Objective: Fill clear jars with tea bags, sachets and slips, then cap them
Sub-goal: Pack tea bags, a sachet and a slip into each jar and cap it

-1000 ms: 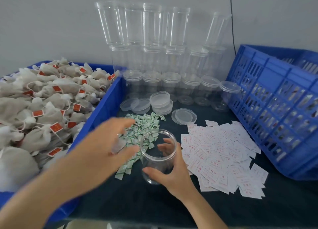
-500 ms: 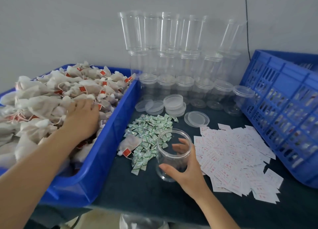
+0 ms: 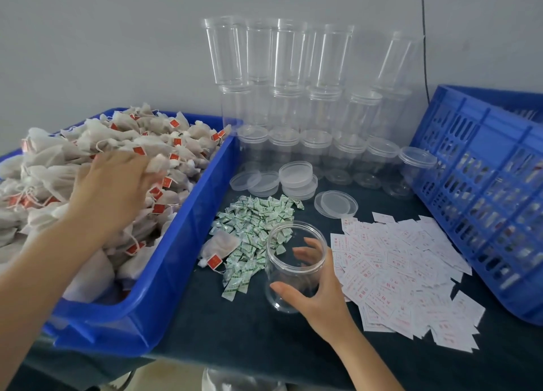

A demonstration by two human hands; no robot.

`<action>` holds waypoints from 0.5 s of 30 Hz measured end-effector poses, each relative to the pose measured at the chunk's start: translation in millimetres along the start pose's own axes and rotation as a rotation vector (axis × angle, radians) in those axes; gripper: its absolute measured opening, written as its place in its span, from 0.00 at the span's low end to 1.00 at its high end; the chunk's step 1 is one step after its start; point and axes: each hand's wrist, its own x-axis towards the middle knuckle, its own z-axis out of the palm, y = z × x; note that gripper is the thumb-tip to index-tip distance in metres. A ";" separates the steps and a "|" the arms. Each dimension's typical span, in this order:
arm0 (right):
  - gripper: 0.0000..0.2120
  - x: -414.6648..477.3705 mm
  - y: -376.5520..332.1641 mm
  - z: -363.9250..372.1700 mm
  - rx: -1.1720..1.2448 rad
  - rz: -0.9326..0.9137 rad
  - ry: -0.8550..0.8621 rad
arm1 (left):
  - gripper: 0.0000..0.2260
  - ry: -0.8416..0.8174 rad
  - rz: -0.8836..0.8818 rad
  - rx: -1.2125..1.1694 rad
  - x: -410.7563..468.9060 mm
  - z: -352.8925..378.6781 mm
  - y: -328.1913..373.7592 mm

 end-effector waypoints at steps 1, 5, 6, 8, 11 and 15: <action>0.40 -0.3 -0.3 0.0 -0.003 0.002 -0.001 | 0.13 0.082 0.047 -0.129 -1.9 -7.7 11.2; 0.39 -1.3 -1.2 0.1 -0.002 0.003 -0.005 | 0.13 -0.012 0.157 -0.656 -14.9 -34.7 76.6; 0.40 -1.5 -1.8 -0.2 0.000 0.002 -0.005 | 0.09 -0.126 0.182 -0.755 -19.0 -36.3 93.1; 0.42 -1.8 -2.4 -0.9 0.004 0.002 -0.003 | 0.03 -0.312 0.256 -0.822 -27.7 -32.1 120.9; 0.44 -1.8 -5.1 -0.7 -0.005 0.000 -0.001 | 0.10 -0.424 0.269 -0.834 -39.6 -18.3 147.9; 0.37 -1.6 -6.0 0.1 0.019 -0.002 -0.013 | 0.17 -0.355 0.155 -0.811 -35.3 -6.9 137.1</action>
